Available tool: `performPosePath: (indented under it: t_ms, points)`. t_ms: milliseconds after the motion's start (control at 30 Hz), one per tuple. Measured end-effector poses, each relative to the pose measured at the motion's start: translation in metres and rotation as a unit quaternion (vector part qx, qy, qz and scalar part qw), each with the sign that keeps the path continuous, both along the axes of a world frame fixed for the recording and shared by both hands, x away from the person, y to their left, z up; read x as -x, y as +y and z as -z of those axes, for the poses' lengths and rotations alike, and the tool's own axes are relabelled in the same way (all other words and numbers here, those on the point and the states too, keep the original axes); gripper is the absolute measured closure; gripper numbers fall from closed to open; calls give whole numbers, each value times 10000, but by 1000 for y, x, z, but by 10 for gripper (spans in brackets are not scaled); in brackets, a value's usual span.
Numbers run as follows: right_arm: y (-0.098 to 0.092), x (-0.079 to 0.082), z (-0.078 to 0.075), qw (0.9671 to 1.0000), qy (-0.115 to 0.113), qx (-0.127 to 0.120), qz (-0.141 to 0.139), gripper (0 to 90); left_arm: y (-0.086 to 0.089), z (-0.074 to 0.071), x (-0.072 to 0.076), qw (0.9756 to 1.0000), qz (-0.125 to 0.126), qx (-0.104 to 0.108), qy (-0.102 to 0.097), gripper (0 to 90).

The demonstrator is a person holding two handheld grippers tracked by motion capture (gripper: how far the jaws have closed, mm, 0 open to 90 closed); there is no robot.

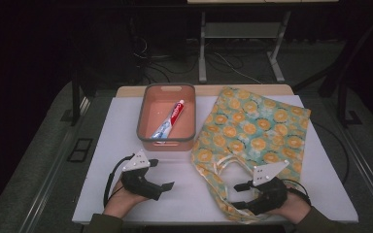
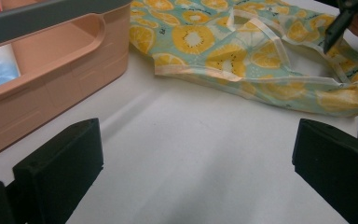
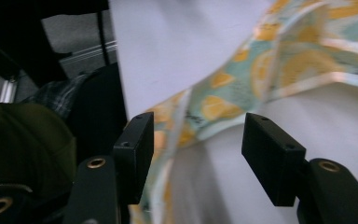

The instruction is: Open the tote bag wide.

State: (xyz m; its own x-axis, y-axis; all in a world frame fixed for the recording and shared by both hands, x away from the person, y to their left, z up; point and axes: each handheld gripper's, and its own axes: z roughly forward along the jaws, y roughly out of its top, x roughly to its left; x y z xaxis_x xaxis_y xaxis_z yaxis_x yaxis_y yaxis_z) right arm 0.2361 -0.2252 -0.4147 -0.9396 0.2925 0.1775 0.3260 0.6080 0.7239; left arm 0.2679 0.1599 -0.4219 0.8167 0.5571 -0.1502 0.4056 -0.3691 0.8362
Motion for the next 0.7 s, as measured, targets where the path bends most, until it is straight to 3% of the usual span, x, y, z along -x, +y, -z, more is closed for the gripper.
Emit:
performPosePath:
  t_ms: [200, 367, 433, 567, 700]
  points:
    - [12, 3, 13, 9991, 3, 367, -224, 495, 0, 0, 0, 10000, 10, -14, 2, 2]
    - [16, 2, 20, 9979, 51, 551, -346, 644, -1, 1, 0, 10000, 11, -23, 2, 2]
    - [16, 1, 21, 9977, 70, 548, -387, 747, -1, 1, 0, 10000, 17, -23, 0, 2]
    - [15, 0, 20, 9978, 63, 539, -387, 863, 0, 1, 0, 10000, 18, -23, 1, 2]
    - [12, -2, 16, 9985, -31, 453, -313, 872, -1, 1, 0, 10000, 34, -30, -7, 2]
